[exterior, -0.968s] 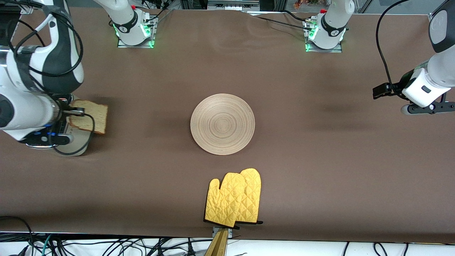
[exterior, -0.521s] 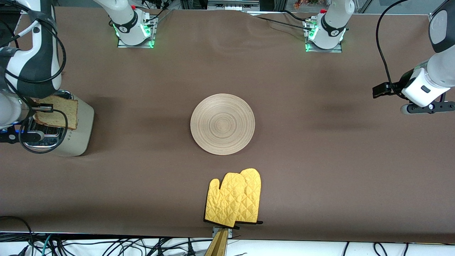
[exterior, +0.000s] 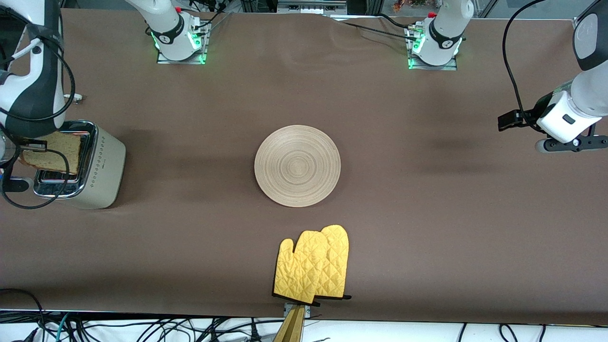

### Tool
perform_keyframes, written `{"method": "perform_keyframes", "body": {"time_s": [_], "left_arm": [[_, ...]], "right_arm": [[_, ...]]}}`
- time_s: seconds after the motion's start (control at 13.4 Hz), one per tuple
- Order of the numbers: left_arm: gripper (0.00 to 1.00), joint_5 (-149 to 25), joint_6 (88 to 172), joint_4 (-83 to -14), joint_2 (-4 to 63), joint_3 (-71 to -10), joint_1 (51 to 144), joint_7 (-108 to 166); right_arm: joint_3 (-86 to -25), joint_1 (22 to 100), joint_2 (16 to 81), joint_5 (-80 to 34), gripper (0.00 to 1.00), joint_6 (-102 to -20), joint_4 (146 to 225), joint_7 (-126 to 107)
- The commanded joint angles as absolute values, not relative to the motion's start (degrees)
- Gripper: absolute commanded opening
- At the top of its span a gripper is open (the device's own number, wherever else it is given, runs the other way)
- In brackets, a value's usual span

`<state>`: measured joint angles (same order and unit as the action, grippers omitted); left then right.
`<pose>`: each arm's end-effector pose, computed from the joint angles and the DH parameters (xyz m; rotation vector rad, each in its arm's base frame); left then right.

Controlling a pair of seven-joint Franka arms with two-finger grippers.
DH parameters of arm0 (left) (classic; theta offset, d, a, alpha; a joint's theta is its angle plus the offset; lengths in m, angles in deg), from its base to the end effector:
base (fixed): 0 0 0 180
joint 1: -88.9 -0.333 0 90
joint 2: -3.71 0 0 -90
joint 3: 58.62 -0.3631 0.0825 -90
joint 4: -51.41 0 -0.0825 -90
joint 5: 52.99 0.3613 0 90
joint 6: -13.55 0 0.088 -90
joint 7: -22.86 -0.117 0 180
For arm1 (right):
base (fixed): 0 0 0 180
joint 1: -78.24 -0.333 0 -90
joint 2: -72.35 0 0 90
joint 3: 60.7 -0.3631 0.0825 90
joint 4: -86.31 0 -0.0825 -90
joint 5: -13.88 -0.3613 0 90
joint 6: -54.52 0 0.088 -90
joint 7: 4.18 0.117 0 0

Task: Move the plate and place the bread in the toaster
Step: 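Lower the bread into the toaster slot with the right gripper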

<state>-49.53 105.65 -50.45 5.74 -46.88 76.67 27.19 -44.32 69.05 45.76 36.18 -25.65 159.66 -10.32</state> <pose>0.5279 0.0130 0.5543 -3.0641 -0.1151 0.3125 0.6429 -0.0879 0.5248 2.6150 -0.0179 -0.5076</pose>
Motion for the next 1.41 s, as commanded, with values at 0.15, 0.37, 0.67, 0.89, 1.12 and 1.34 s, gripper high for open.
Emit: {"method": "perform_keyframes", "body": {"time_s": [0.15,0.37,0.67,0.89,1.12,1.34], "left_arm": [[1.00,-50.5,105.0,-50.2,5.6,-46.8,76.2,27.6],[1.00,-50.5,105.0,-50.2,5.8,-46.7,76.2,27.7],[1.00,-50.5,105.0,-50.2,5.9,-46.7,76.2,27.7],[1.00,-50.5,105.0,-50.2,5.9,-46.7,76.2,27.6],[1.00,-50.6,105.0,-50.2,5.9,-46.7,76.2,27.7],[1.00,-50.5,104.8,-50.2,5.9,-46.7,76.2,27.7]], "right_arm": [[-44.4,70.9,43.5,36.8,0.00,-28.2,159.6,-11.6],[-44.4,71.0,42.5,36.3,0.00,-29.8,159.6,-11.5],[-44.5,70.9,41.5,34.7,0.00,-30.7,159.7,-10.6],[-44.5,71.0,41.8,34.9,0.00,-29.6,160.4,-11.5],[-44.4,73.0,41.7,35.0,0.00,-28.7,160.4,-11.8],[-44.4,74.5,41.6,34.9,0.00,-28.7,160.8,-13.3]]}}
